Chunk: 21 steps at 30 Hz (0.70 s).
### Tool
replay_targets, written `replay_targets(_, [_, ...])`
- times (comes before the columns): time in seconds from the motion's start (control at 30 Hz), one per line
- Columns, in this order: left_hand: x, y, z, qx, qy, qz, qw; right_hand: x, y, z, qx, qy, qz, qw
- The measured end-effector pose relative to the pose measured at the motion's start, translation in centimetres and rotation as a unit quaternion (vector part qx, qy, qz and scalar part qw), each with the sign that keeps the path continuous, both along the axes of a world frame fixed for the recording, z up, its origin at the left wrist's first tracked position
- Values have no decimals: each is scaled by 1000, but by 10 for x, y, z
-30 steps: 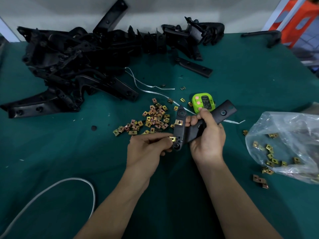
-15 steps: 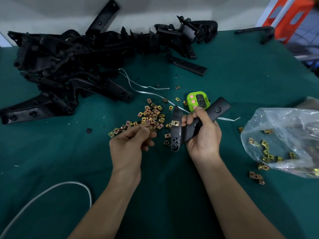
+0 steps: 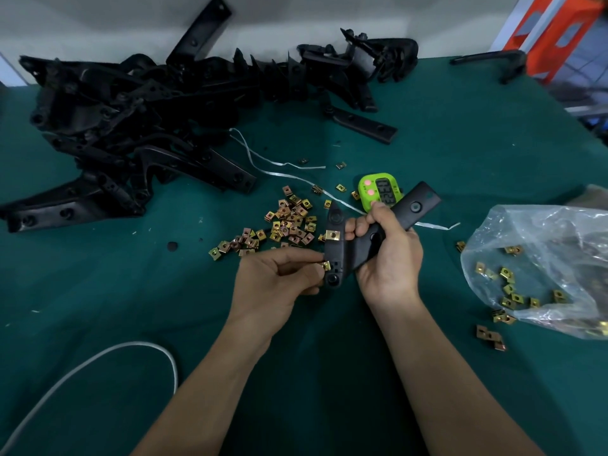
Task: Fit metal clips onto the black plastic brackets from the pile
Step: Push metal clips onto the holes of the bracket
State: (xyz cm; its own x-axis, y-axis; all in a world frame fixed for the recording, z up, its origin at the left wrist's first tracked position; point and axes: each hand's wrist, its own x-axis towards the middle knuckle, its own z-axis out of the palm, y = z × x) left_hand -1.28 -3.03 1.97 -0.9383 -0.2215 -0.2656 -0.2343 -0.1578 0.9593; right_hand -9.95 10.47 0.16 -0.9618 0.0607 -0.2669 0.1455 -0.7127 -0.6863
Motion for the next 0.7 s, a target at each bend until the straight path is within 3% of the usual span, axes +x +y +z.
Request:
replay_targets(0.37, [-1,-5,-1,1,-14,-31,999,-1,0,0,-12,4,2,1000])
replay_targets(0.7, [2,5,-3,-38,-30,-39,998,3,-7,-4,53,37,-33,997])
